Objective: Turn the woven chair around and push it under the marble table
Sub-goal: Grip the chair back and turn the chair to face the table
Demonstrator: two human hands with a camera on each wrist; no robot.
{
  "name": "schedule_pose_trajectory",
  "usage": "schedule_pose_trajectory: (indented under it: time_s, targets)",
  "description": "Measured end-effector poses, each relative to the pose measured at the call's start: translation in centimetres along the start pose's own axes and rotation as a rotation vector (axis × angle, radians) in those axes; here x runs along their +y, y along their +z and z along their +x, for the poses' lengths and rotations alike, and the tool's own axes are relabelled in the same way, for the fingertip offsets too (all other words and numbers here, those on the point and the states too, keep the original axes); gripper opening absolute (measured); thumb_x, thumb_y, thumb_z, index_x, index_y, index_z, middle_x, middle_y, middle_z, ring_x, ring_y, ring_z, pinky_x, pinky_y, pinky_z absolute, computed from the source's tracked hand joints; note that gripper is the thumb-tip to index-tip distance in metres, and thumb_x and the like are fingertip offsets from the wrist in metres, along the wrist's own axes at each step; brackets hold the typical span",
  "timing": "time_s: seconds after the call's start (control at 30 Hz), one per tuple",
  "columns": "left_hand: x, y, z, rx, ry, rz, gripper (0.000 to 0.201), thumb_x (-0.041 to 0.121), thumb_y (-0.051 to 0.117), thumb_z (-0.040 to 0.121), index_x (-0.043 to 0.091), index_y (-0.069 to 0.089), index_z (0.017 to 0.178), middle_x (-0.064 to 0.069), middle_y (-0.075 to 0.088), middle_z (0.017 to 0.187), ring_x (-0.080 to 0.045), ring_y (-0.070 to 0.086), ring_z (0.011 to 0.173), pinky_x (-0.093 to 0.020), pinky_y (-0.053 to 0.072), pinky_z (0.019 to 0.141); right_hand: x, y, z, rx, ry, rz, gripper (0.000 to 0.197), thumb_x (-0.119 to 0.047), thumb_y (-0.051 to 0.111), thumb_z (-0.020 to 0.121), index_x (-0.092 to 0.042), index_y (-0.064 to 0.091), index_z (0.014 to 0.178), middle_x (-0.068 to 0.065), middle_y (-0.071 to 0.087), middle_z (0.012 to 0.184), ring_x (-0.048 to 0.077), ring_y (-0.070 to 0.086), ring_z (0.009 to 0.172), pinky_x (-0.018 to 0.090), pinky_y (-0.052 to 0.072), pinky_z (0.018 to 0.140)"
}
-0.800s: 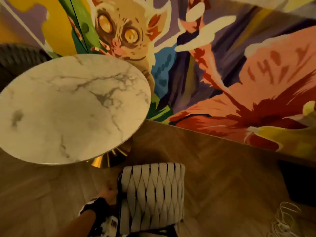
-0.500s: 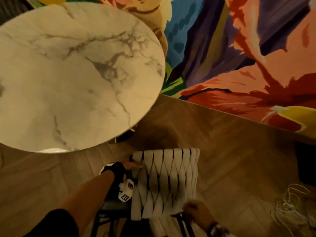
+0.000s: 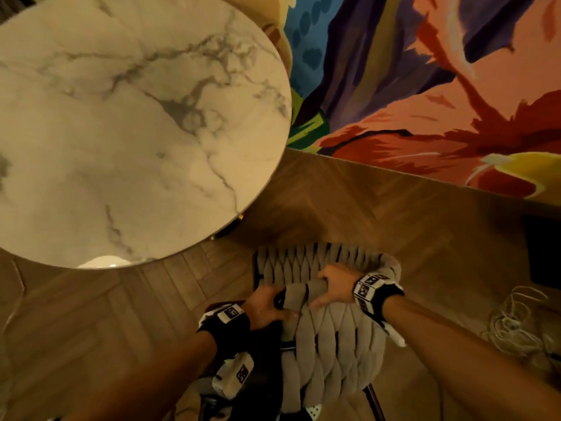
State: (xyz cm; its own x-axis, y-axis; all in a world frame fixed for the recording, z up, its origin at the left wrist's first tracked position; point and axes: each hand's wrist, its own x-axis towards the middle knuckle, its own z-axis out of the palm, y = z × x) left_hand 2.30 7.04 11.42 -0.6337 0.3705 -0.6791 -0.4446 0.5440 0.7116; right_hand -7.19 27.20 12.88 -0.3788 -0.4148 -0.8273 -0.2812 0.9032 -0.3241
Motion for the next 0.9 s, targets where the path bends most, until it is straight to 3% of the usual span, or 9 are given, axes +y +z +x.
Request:
schedule_pose_trajectory:
  time_s: [0.1, 0.17, 0.27, 0.43, 0.5, 0.6, 0.73, 0.9]
  targets:
    - [4.8, -0.1, 0.2, 0.017, 0.129, 0.082, 0.051, 0.032, 0.075, 0.074, 0.016, 0.061, 0.12, -0.003, 0.067, 0.12, -0.006, 0.06, 0.105, -0.024, 0.049, 0.092, 1.4, -1.9, -5.1, 0.077, 0.021, 0.011, 0.068, -0.076, 0.066, 0.056, -0.022, 0.066, 0.096, 0.0, 0.064, 0.089, 0.018, 0.06, 0.08, 0.033, 0.05, 0.064]
    - [8.6, -0.3, 0.8, 0.048, 0.229, 0.17, 0.048, 0.037, 0.075, 0.07, 0.016, 0.065, 0.113, -0.005, 0.071, 0.112, -0.014, 0.065, 0.104, -0.036, 0.054, 0.093, 2.9, -3.9, -8.8, 0.158, 0.037, 0.042, 0.059, -0.071, 0.068, 0.059, -0.022, 0.069, 0.092, -0.001, 0.068, 0.085, 0.016, 0.062, 0.076, 0.033, 0.052, 0.061]
    - [13.6, -0.3, 1.0, 0.104, 0.362, 0.216, 0.043, 0.039, 0.075, 0.069, 0.017, 0.067, 0.106, -0.005, 0.074, 0.105, -0.015, 0.068, 0.098, -0.039, 0.057, 0.087, 4.8, -5.7, -13.8, 0.327, 0.052, 0.046, 0.06, -0.076, 0.064, 0.056, -0.023, 0.069, 0.086, -0.001, 0.07, 0.08, 0.016, 0.064, 0.073, 0.037, 0.053, 0.063]
    - [15.6, 2.4, 0.7, 0.18, 0.476, 0.32, 0.044, 0.05, 0.067, 0.071, 0.025, 0.062, 0.107, 0.004, 0.072, 0.104, -0.009, 0.067, 0.096, -0.037, 0.057, 0.084, 5.9, -3.7, -18.7, 0.569, 0.055, -0.019, 0.049, -0.07, 0.064, 0.064, -0.023, 0.059, 0.077, -0.004, 0.058, 0.068, 0.02, 0.056, 0.069, 0.03, 0.034, 0.069]
    - [14.4, 4.0, 0.6, 0.2, 0.478, 0.401, 0.038, 0.048, 0.067, 0.071, 0.023, 0.062, 0.099, 0.003, 0.071, 0.097, -0.014, 0.068, 0.09, -0.039, 0.056, 0.077, 6.3, -1.2, -18.7, 0.604, 0.058, -0.006, 0.045, -0.067, 0.066, 0.064, -0.026, 0.051, 0.074, -0.003, 0.057, 0.067, 0.021, 0.056, 0.069, 0.029, 0.031, 0.069]
    - [12.2, 6.5, 0.2, 0.169, 0.385, 0.548, 0.031, 0.04, 0.07, 0.072, 0.019, 0.059, 0.091, -0.002, 0.07, 0.092, -0.023, 0.067, 0.088, -0.041, 0.055, 0.074, 6.3, 3.2, -17.2, 0.564, 0.094, 0.013, 0.041, -0.059, 0.069, 0.063, -0.023, 0.055, 0.078, 0.005, 0.068, 0.081, 0.028, 0.063, 0.084, 0.033, 0.036, 0.072]
    - [9.8, 9.3, -0.1, 0.084, 0.191, 0.679, 0.033, 0.036, 0.068, 0.074, 0.017, 0.058, 0.099, -0.007, 0.069, 0.1, -0.027, 0.066, 0.094, -0.041, 0.055, 0.078, 6.0, 8.2, -15.7, 0.488, 0.15, 0.028, 0.042, -0.046, 0.07, 0.065, -0.018, 0.063, 0.096, 0.008, 0.07, 0.101, 0.031, 0.062, 0.098, 0.037, 0.042, 0.086]
    - [4.1, 12.3, -4.5, 0.053, 0.068, 0.561, 0.025, 0.023, 0.06, 0.079, 0.017, 0.065, 0.103, -0.008, 0.071, 0.108, -0.025, 0.065, 0.103, -0.036, 0.053, 0.089, 4.9, 16.0, -15.9, 0.43, 0.118, 0.043, 0.036, -0.046, 0.067, 0.067, -0.02, 0.058, 0.092, 0.006, 0.068, 0.105, 0.029, 0.061, 0.102, 0.036, 0.039, 0.086]
